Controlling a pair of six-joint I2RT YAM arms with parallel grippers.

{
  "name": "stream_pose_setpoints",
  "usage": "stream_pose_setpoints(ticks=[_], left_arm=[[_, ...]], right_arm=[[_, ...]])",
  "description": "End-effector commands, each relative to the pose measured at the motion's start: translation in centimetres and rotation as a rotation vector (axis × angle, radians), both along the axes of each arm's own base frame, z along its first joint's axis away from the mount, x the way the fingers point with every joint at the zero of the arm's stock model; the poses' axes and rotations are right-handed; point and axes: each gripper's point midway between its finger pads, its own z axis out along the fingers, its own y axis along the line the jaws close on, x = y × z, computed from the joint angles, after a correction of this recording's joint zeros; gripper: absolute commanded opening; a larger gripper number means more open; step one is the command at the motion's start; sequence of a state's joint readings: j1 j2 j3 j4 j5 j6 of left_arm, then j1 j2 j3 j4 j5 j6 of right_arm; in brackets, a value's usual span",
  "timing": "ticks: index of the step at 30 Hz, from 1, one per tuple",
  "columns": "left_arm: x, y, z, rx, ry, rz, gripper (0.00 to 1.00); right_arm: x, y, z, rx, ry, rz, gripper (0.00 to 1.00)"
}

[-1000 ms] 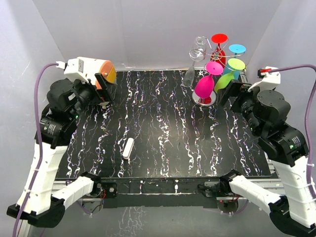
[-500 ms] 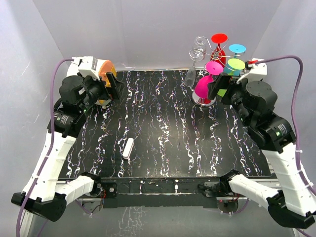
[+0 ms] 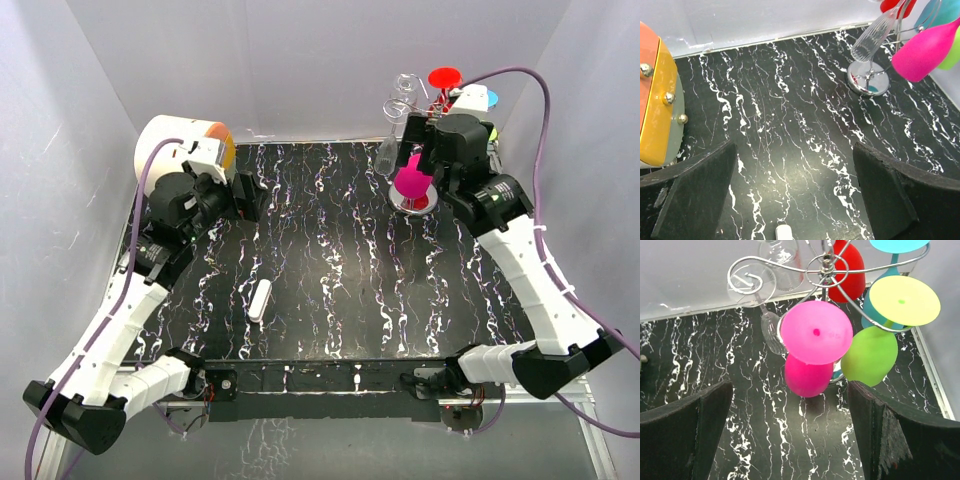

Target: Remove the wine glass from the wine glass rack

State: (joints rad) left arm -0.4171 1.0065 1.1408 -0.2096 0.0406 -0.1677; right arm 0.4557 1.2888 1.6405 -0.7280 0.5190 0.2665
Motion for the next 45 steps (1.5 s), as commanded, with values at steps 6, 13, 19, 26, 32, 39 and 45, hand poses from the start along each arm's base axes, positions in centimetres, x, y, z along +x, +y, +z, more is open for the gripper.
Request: stream_pose_setpoints(ticks=[6, 13, 19, 26, 32, 39, 45], left_arm=[[-0.1, 0.0, -1.0, 0.042, -0.066, 0.014, 0.99], [-0.2, -0.2, -2.6, 0.043, -0.044, 0.011, 0.99], [-0.3, -0.5, -3.5, 0.050, -0.026, -0.003, 0.99], [-0.4, -0.4, -4.0, 0.051, -0.023, 0.001, 0.99], [-0.5, -0.7, -4.1, 0.044, -0.020, -0.008, 0.99], [-0.5, -0.6, -4.1, 0.040, -0.022, -0.008, 0.99], [-0.5, -0.7, -4.2, 0.039, -0.019, -0.012, 0.99]], right_arm=[[2.2, -5.1, 4.2, 0.362, -0.165, 0.026, 0.98], [1.4, -5.1, 4.1, 0.545, -0.212, 0.056, 0.98], [1.3, -6.7, 3.4, 0.697, -0.246, -0.019, 0.94], [2.4, -6.0, 2.3, 0.868, -0.248, 0.071, 0.71], [3.0, -6.0, 0.7, 0.939, -0.242, 0.054, 0.60], [3.8, -6.3, -0.9, 0.996, -0.241, 0.021, 0.54], [4.4, -6.3, -1.9, 1.038, -0.236, 0.011, 0.47]])
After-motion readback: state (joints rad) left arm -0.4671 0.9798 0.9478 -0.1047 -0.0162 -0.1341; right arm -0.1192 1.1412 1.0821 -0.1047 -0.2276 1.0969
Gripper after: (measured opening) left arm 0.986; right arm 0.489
